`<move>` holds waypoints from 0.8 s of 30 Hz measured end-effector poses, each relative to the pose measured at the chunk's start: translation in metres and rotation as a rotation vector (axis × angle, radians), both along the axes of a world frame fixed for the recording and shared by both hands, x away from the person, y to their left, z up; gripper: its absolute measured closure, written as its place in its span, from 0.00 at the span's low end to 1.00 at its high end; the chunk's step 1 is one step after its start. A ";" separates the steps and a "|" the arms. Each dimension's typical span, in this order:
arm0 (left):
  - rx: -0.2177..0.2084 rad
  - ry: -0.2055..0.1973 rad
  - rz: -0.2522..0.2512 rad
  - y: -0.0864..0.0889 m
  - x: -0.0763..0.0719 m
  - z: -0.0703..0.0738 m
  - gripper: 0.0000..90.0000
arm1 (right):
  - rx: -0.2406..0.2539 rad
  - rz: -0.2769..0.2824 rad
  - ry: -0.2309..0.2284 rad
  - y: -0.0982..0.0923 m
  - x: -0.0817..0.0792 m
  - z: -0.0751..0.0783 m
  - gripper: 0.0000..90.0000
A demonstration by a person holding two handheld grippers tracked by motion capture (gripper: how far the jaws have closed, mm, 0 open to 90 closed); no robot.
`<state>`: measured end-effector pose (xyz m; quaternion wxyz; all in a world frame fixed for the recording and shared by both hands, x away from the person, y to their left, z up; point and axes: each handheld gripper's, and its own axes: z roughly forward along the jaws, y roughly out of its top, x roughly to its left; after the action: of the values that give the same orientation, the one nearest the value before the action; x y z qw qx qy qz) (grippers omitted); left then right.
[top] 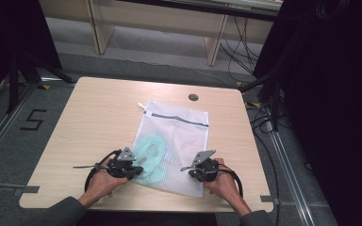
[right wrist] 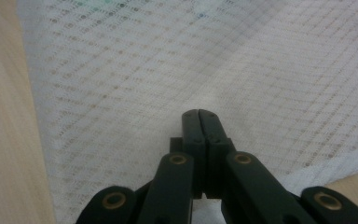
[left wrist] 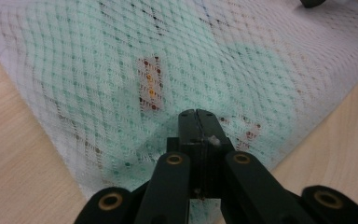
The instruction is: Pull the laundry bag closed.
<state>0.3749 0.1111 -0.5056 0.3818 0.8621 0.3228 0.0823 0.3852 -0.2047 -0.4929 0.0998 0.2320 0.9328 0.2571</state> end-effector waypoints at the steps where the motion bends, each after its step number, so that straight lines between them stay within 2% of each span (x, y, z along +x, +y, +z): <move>1: 0.000 0.000 -0.003 0.000 0.000 0.000 1.00 | 0.001 0.009 -0.005 0.001 0.000 0.000 1.00; 3: 0.014 -0.008 0.001 0.000 0.002 0.000 1.00 | -0.008 0.010 -0.003 0.003 -0.002 0.000 1.00; 4: 0.005 0.004 0.009 0.000 0.001 0.000 1.00 | -0.012 0.013 -0.003 0.003 -0.002 0.001 1.00; 5: 0.011 -0.006 0.004 0.001 0.003 0.000 1.00 | -0.011 0.021 -0.003 0.004 -0.002 0.001 1.00; 7: 0.003 0.007 0.022 0.002 0.005 0.000 1.00 | -0.008 0.022 0.002 0.007 -0.003 0.000 1.00; 10: 0.023 -0.016 0.020 0.005 0.010 0.000 1.00 | -0.008 0.032 0.005 0.009 -0.004 0.001 1.00; 12: 0.027 -0.012 0.035 0.005 0.011 0.000 1.00 | -0.015 0.053 -0.007 0.011 -0.004 0.001 1.00; 14: 0.041 -0.027 0.022 0.005 0.015 0.001 1.00 | -0.007 0.044 0.006 0.014 -0.005 0.000 1.00; 15: 0.034 -0.016 0.038 0.005 0.015 0.000 1.00 | -0.009 0.049 0.003 0.015 -0.005 0.000 1.00; 16: 0.044 -0.031 0.029 0.006 0.017 0.001 1.00 | -0.011 0.055 -0.001 0.016 -0.005 0.001 1.00; 17: 0.036 -0.020 0.044 0.006 0.018 0.000 1.00 | -0.017 0.070 -0.012 0.017 -0.004 0.001 1.00; 18: 0.041 -0.022 0.041 0.007 0.019 0.001 1.00 | -0.012 0.059 -0.002 0.018 -0.005 0.001 1.00; 19: 0.053 -0.040 0.030 0.008 0.022 0.001 1.00 | -0.012 0.068 -0.002 0.019 -0.006 0.000 1.00; 20: 0.059 -0.039 0.036 0.009 0.023 0.001 1.00 | -0.019 0.081 -0.014 0.019 -0.005 0.001 1.00; 21: 0.065 -0.034 0.041 0.010 0.024 0.000 1.00 | -0.011 0.066 0.010 0.021 -0.007 0.001 1.00; 24: 0.055 -0.025 0.061 0.014 0.029 -0.001 1.00 | -0.017 0.100 -0.015 0.024 -0.007 0.001 1.00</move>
<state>0.4044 0.1249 -0.5064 0.3593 0.8610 0.3416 0.1135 0.3782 -0.1809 -0.4923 0.0959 0.1821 0.9447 0.2554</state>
